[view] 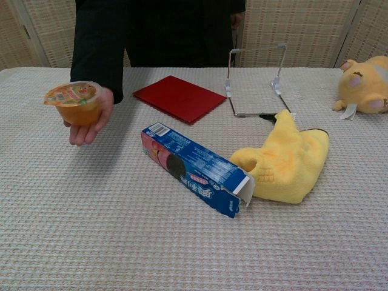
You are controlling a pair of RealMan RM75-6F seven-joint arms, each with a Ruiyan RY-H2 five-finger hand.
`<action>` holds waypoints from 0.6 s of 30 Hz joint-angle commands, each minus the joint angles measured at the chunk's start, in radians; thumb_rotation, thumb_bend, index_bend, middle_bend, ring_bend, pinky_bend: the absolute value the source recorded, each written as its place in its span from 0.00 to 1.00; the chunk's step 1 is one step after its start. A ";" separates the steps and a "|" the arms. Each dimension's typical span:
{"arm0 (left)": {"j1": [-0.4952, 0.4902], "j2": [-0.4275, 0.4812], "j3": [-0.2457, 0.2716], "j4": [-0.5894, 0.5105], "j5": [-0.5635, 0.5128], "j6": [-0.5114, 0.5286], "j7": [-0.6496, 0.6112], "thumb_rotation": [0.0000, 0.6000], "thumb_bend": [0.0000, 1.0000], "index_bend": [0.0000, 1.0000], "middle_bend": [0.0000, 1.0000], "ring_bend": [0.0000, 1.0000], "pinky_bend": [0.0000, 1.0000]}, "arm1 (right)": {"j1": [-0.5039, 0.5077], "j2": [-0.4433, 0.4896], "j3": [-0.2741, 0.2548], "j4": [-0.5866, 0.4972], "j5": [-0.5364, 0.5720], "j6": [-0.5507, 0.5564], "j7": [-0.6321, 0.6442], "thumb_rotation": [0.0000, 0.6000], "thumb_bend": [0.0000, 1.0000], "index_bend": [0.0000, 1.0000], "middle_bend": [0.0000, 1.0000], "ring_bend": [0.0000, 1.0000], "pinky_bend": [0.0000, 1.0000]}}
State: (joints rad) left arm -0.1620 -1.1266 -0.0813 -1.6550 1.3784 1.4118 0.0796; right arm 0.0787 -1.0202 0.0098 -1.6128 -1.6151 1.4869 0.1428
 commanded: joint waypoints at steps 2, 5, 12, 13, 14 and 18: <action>0.003 0.002 0.003 0.000 0.001 -0.001 0.000 1.00 0.37 0.11 0.08 0.12 0.29 | 0.004 0.003 0.003 -0.003 0.002 -0.004 -0.002 1.00 0.18 0.10 0.16 0.07 0.13; 0.001 0.008 0.008 -0.008 0.013 -0.006 -0.004 1.00 0.37 0.11 0.08 0.12 0.29 | 0.006 0.006 0.004 -0.006 0.000 -0.002 -0.004 1.00 0.18 0.10 0.16 0.07 0.13; -0.066 0.047 0.004 -0.035 0.103 -0.065 -0.052 1.00 0.37 0.11 0.07 0.12 0.29 | 0.007 0.010 0.020 -0.013 0.001 0.022 -0.011 1.00 0.18 0.10 0.16 0.07 0.13; -0.088 0.059 0.001 -0.035 0.123 -0.088 -0.071 1.00 0.36 0.11 0.07 0.12 0.28 | 0.006 0.013 0.020 -0.017 -0.001 0.024 -0.017 1.00 0.18 0.10 0.16 0.07 0.13; -0.105 0.070 0.000 -0.038 0.138 -0.108 -0.087 1.00 0.35 0.11 0.07 0.12 0.28 | 0.005 0.015 0.021 -0.020 -0.002 0.027 -0.023 1.00 0.18 0.10 0.16 0.07 0.13; -0.193 0.100 -0.019 -0.041 0.203 -0.183 -0.135 1.00 0.28 0.10 0.05 0.08 0.26 | 0.000 0.023 0.021 -0.034 0.005 0.032 -0.044 1.00 0.18 0.10 0.16 0.07 0.13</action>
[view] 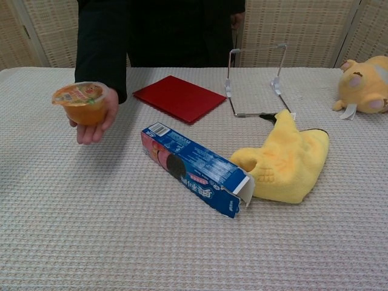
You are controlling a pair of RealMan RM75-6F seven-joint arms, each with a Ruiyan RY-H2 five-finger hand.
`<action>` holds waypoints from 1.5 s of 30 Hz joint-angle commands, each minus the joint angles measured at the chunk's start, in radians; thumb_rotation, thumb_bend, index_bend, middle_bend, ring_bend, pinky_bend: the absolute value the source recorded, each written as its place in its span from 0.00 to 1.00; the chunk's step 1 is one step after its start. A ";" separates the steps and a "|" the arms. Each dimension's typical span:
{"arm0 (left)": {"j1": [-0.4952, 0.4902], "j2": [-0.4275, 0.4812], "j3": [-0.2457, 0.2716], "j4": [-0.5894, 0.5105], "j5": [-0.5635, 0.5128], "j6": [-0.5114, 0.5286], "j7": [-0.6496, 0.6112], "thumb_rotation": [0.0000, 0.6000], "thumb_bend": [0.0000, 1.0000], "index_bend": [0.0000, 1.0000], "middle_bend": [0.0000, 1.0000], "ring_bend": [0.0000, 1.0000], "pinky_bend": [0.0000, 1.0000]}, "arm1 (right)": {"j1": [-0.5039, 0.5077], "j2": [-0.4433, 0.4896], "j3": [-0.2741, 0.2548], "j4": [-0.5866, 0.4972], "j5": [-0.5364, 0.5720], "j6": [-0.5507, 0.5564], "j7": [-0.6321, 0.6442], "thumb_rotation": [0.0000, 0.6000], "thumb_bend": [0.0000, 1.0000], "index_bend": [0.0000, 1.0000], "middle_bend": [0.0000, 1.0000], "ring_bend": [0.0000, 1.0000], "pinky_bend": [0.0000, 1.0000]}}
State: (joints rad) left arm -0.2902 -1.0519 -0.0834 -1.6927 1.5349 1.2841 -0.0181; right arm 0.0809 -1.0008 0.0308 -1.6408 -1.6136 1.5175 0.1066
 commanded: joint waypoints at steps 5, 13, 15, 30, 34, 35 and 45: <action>-0.182 0.023 -0.053 0.009 0.073 -0.166 -0.038 1.00 0.28 0.09 0.01 0.04 0.25 | -0.005 0.005 -0.003 -0.019 -0.002 0.003 -0.022 1.00 0.18 0.10 0.16 0.07 0.13; -0.364 -0.010 -0.094 0.034 0.014 -0.395 0.032 1.00 0.28 0.08 0.00 0.01 0.20 | -0.020 0.004 -0.014 -0.017 -0.009 0.020 -0.017 1.00 0.18 0.10 0.16 0.07 0.13; -0.391 -0.016 -0.096 0.033 -0.009 -0.435 0.065 1.00 0.28 0.08 0.00 0.01 0.20 | -0.025 0.004 -0.015 -0.014 -0.005 0.024 -0.013 1.00 0.18 0.10 0.16 0.07 0.13; -0.497 -0.095 -0.089 0.103 -0.131 -0.545 0.132 1.00 0.28 0.14 0.00 0.01 0.20 | -0.039 0.001 -0.016 0.009 0.003 0.035 0.015 1.00 0.18 0.10 0.16 0.07 0.13; -0.500 -0.107 -0.076 0.113 -0.145 -0.546 0.133 1.00 0.28 0.15 0.00 0.02 0.20 | -0.042 0.000 -0.016 0.012 0.006 0.035 0.019 1.00 0.18 0.10 0.16 0.07 0.13; -0.500 -0.111 -0.073 0.117 -0.145 -0.542 0.132 1.00 0.28 0.15 0.00 0.02 0.20 | -0.043 0.000 -0.016 0.013 0.006 0.036 0.020 1.00 0.18 0.10 0.16 0.07 0.13; -0.505 -0.233 -0.059 0.285 -0.025 -0.406 0.005 1.00 0.28 0.39 0.26 0.29 0.52 | -0.044 0.001 -0.015 0.011 0.005 0.036 0.020 1.00 0.18 0.10 0.16 0.07 0.13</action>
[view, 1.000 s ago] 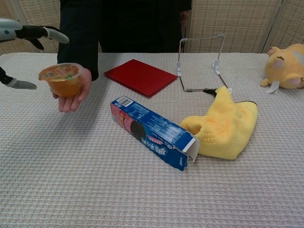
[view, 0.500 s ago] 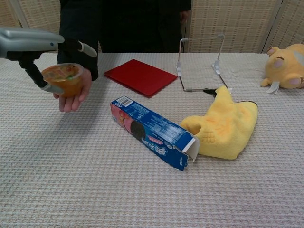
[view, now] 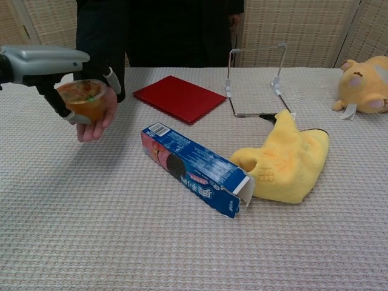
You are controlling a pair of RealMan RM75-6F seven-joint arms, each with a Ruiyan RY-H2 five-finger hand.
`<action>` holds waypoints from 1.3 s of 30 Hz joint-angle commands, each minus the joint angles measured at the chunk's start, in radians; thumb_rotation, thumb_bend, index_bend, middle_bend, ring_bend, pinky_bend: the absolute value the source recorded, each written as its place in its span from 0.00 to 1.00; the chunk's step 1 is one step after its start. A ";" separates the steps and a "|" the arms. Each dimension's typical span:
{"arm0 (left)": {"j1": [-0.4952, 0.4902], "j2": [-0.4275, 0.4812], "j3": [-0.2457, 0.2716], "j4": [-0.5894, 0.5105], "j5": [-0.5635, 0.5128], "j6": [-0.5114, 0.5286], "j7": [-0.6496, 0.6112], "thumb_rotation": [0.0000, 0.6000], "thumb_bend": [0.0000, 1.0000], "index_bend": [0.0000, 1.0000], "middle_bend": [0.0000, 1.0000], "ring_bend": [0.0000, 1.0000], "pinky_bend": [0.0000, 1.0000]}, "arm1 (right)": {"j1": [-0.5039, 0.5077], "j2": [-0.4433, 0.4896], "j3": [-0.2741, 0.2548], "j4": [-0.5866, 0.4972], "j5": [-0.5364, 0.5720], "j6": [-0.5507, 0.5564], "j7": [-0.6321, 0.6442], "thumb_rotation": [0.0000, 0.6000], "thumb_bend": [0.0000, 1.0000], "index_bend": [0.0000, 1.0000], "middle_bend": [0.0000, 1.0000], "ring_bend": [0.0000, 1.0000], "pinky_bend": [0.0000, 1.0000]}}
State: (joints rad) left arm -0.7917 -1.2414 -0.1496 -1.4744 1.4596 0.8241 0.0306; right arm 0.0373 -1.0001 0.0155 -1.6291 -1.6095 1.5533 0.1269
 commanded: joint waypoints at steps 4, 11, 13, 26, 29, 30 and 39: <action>0.002 -0.090 0.017 0.158 0.110 0.141 -0.104 1.00 0.31 0.52 0.50 0.49 0.74 | -0.004 0.001 -0.001 -0.001 0.004 0.000 0.000 1.00 0.18 0.10 0.16 0.07 0.13; 0.033 -0.071 0.044 0.172 0.160 0.247 -0.175 1.00 0.32 0.58 0.59 0.57 0.84 | -0.006 0.001 0.001 -0.001 0.002 0.003 0.000 1.00 0.18 0.10 0.16 0.07 0.13; 0.056 -0.048 0.053 0.145 0.170 0.289 -0.180 1.00 0.32 0.58 0.59 0.57 0.84 | -0.005 0.001 0.001 -0.001 0.002 0.002 0.000 1.00 0.18 0.10 0.16 0.07 0.13; 0.221 0.044 0.148 0.076 0.123 0.376 -0.155 1.00 0.32 0.57 0.59 0.56 0.84 | 0.000 -0.001 0.001 0.007 -0.003 -0.005 0.010 1.00 0.18 0.10 0.16 0.07 0.13; 0.233 0.007 0.165 0.130 0.111 0.349 -0.156 1.00 0.32 0.56 0.59 0.56 0.84 | 0.006 0.000 0.002 0.003 -0.007 -0.011 0.007 1.00 0.18 0.10 0.16 0.07 0.13; 0.237 -0.012 0.170 0.156 0.105 0.338 -0.152 1.00 0.32 0.56 0.59 0.56 0.84 | 0.009 0.000 0.002 0.001 -0.010 -0.013 0.005 1.00 0.18 0.10 0.16 0.07 0.13; 0.216 -0.143 0.164 0.286 0.079 0.260 -0.143 1.00 0.32 0.53 0.57 0.54 0.83 | 0.009 0.005 0.001 -0.011 -0.013 -0.012 -0.004 1.00 0.18 0.10 0.16 0.07 0.13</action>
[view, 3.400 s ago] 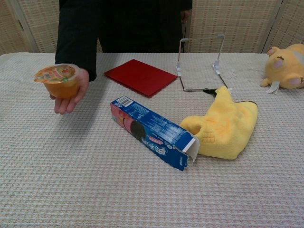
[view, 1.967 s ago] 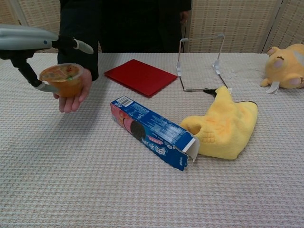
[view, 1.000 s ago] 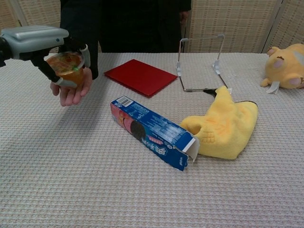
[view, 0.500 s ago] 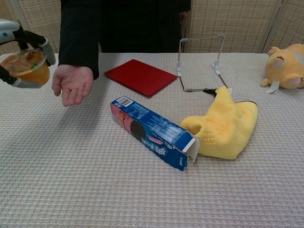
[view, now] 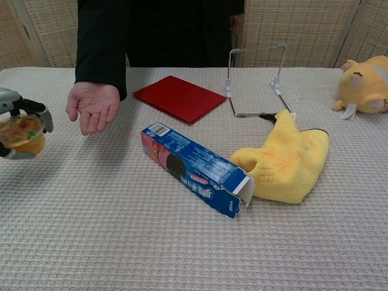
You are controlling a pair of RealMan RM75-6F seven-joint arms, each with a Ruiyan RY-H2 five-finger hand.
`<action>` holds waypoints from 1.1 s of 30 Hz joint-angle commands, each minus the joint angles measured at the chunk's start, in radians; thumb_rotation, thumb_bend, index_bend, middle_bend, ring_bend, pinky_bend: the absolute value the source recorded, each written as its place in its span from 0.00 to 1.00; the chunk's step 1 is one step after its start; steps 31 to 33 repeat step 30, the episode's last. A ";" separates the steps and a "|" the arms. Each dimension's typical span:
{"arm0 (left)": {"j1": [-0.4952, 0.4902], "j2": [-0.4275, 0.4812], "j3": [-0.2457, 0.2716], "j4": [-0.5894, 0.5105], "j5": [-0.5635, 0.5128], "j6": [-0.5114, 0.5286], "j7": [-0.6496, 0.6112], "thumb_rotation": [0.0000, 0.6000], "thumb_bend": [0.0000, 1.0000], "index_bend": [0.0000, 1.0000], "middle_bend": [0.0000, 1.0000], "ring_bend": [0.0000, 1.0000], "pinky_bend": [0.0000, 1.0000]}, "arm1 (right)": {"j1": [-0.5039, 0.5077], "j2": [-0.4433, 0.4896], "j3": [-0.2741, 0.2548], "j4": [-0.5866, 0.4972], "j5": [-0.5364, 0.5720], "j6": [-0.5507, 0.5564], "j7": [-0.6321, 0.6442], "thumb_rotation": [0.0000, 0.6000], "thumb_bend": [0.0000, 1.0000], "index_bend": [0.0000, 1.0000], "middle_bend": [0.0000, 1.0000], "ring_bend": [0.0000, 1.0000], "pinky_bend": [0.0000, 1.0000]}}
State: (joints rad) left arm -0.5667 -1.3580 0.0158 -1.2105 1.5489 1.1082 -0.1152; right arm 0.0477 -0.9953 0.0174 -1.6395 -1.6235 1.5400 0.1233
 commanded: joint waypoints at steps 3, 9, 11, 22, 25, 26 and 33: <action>-0.016 -0.032 -0.007 0.013 -0.043 -0.074 0.025 1.00 0.32 0.34 0.37 0.36 0.71 | -0.005 0.000 -0.003 0.000 0.002 0.004 0.001 1.00 0.18 0.10 0.16 0.07 0.13; -0.002 0.000 -0.041 -0.075 -0.119 -0.082 0.091 1.00 0.30 0.00 0.00 0.00 0.24 | -0.010 0.002 -0.002 0.001 0.006 0.010 0.002 1.00 0.18 0.10 0.16 0.07 0.13; 0.010 0.006 -0.051 -0.091 -0.128 -0.057 0.100 1.00 0.29 0.00 0.00 0.00 0.21 | -0.009 0.001 -0.002 0.003 0.006 0.008 0.003 1.00 0.18 0.10 0.16 0.07 0.13; 0.124 0.126 -0.078 -0.274 -0.210 0.087 0.159 1.00 0.28 0.00 0.00 0.00 0.21 | -0.001 -0.002 0.000 0.010 0.006 -0.002 0.009 1.00 0.18 0.10 0.16 0.07 0.13; 0.174 0.151 -0.089 -0.323 -0.262 0.144 0.191 1.00 0.28 0.00 0.00 0.00 0.21 | -0.001 -0.002 0.001 0.012 0.010 -0.004 0.011 1.00 0.18 0.10 0.16 0.07 0.13; 0.190 0.156 -0.091 -0.334 -0.276 0.162 0.196 1.00 0.28 0.00 0.00 0.00 0.21 | 0.000 -0.002 0.001 0.013 0.011 -0.006 0.012 1.00 0.18 0.10 0.16 0.07 0.13; 0.270 0.181 -0.077 -0.374 -0.319 0.235 0.210 1.00 0.28 0.00 0.00 0.00 0.20 | 0.009 0.002 -0.005 0.013 0.001 -0.022 0.027 1.00 0.19 0.10 0.16 0.07 0.13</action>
